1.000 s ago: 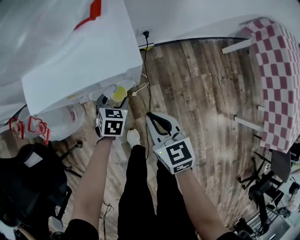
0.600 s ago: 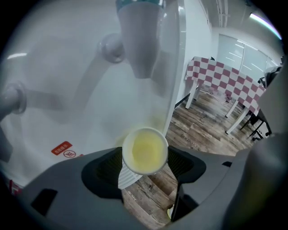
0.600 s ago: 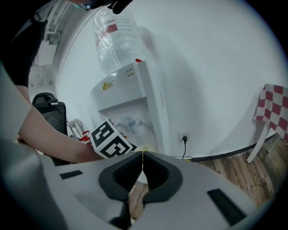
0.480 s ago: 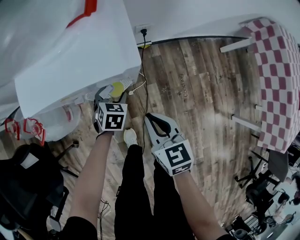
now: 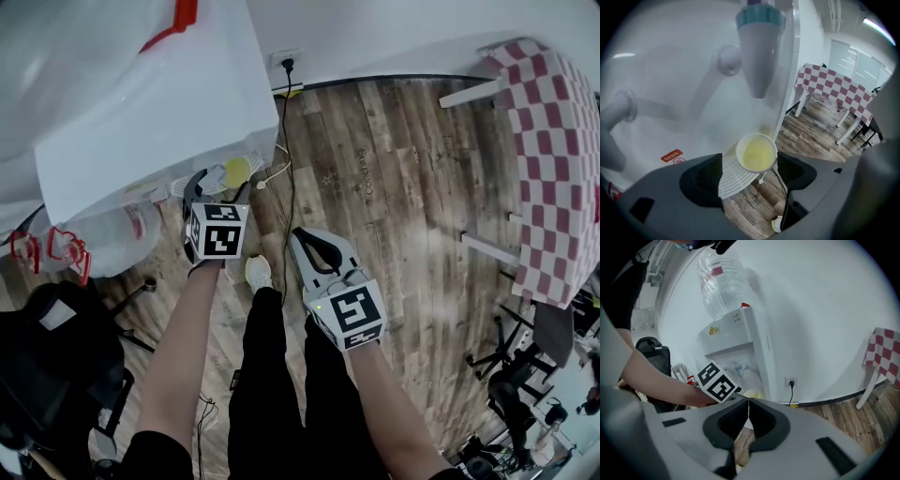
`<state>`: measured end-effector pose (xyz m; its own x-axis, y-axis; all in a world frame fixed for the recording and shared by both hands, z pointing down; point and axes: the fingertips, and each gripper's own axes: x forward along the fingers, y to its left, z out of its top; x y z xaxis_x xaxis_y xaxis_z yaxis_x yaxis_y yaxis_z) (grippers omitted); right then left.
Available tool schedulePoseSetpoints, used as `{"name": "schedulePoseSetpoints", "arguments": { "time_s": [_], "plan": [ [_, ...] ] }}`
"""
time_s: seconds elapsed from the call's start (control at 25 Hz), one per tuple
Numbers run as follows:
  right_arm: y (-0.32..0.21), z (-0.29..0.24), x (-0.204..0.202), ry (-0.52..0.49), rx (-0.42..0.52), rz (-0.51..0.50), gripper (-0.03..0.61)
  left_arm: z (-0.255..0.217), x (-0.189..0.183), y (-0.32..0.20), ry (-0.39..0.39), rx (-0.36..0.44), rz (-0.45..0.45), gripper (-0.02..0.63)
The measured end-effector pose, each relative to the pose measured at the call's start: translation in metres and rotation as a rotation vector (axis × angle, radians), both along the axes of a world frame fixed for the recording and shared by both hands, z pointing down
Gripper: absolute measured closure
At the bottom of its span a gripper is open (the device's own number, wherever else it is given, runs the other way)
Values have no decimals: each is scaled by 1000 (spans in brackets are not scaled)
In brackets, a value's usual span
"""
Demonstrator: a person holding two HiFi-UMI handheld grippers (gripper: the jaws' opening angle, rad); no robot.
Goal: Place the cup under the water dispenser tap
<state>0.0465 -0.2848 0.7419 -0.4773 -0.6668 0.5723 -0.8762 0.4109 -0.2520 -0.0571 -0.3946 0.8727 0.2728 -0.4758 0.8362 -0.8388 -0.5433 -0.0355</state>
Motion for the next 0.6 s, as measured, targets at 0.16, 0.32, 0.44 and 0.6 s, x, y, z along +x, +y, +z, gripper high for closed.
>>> {"name": "schedulePoseSetpoints", "arguments": {
  "time_s": [0.16,0.32,0.44,0.6],
  "plan": [
    [2,-14,4,-4,20,-7,557,-13,-2,13,-4,3,-14,253],
    [6,-36,6,-15,43,-28,557,-35,-2,29,-4,8,-29,253],
    [16,-57,9,-34,55,-36,557,-59,1,51,14,2,-40,284],
    [28,-80,15,-40,78,-66,557,-96,6,75,50,32,-68,391]
  ]
}}
